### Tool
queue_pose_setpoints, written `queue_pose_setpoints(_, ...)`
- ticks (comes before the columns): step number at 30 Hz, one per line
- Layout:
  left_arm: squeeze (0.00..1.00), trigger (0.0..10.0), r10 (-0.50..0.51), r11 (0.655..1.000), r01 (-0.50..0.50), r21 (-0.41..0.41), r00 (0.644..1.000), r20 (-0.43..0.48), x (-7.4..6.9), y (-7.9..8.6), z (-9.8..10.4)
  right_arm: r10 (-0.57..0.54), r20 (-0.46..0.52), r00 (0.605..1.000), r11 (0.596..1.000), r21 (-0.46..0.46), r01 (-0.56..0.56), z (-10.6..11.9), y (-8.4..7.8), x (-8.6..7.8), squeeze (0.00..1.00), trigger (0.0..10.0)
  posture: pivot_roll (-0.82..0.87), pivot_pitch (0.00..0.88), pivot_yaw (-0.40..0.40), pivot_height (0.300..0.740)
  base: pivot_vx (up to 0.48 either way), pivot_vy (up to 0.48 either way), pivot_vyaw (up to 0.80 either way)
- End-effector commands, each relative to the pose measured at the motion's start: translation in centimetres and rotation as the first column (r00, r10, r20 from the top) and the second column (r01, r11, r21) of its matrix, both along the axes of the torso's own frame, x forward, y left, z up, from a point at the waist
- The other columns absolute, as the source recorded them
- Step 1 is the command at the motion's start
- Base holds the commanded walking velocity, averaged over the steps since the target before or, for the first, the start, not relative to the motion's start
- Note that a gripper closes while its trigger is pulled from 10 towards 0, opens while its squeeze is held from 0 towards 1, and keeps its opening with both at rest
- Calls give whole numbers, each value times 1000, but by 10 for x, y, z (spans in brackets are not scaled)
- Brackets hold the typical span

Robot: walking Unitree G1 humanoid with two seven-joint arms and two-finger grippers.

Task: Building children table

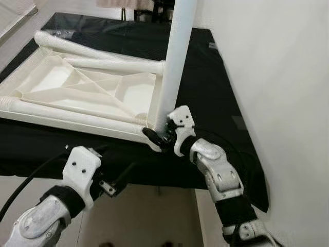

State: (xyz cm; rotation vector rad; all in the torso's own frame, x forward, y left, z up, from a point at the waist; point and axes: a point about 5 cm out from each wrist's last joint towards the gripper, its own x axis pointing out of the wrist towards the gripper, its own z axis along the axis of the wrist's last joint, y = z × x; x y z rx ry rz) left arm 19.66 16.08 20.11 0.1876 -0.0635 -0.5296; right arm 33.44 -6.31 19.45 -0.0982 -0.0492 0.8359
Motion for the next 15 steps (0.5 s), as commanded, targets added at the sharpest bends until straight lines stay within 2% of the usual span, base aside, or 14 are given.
queue_pose_setpoints(1, 0, 10000, -23, 1000, 23, -14, 1000, -15, -2, -3, -3, 60, 39, 997, 998, 24, -60, 11, 4, -2, 957, 10000, 153, 212, -126, 740, 0, 0, 0)
queue_pose_setpoints(2, 0, 10000, -25, 1000, 25, -13, 1000, -17, -2, -3, -3, 195, 77, 978, 979, 47, -199, 25, 6, -4, 0, 10000, 164, 212, -123, 740, 0, 0, 0)
queue_pose_setpoints(4, 0, 10000, -25, 1000, 24, -10, 1000, -16, -3, -3, -2, 449, 121, 885, 892, -14, -451, 42, 6, -9, 0, 10000, 177, 208, -137, 740, 0, 0, 0)
queue_pose_setpoints(5, 0, 10000, -25, 1000, 24, -10, 1000, -16, -3, -3, -2, 449, 121, 885, 892, -14, -451, 42, 6, -9, 0, 10000, 177, 208, -137, 740, 0, 0, 0)
queue_pose_setpoints(7, 0, 10000, -18, 1000, 18, -10, 1000, -15, -4, -3, -3, 552, 94, 829, 834, -73, -547, 42, 1, -6, 0, 10000, 180, 206, -141, 740, 0, 0, 0)
queue_pose_setpoints(9, 0, 10000, -18, 1000, 18, -10, 1000, -15, -4, -3, -3, 552, 94, 829, 834, -73, -547, 42, 1, -6, 0, 10000, 180, 206, -141, 740, 0, 0, 0)
queue_pose_setpoints(12, 0, 10000, -11, 1000, 11, -9, 1000, -13, -5, -2, -3, 568, 78, 819, 823, -67, -564, 46, -3, 6, 0, 10000, 190, 206, -151, 740, 0, 0, 0)
queue_pose_setpoints(13, 0, 10000, -10, 1000, 10, -10, 1000, -13, -5, -3, -3, 571, 75, 817, 821, -49, -569, 49, -5, 11, 0, 4902, 191, 207, -155, 740, 0, 0, 0)
queue_pose_setpoints(14, 0, 10000, -10, 1000, 10, -10, 1000, -13, -5, -3, -3, 571, 75, 817, 821, -49, -569, 49, -5, 11, 0, 4902, 191, 207, -155, 740, 0, 0, 0)
queue_pose_setpoints(15, 0, 10000, -9, 1000, 9, -10, 1000, -13, -5, -3, -3, 570, 74, 818, 822, -39, -569, 52, -6, 15, 0, 0, 191, 207, -155, 740, 0, 0, 0)
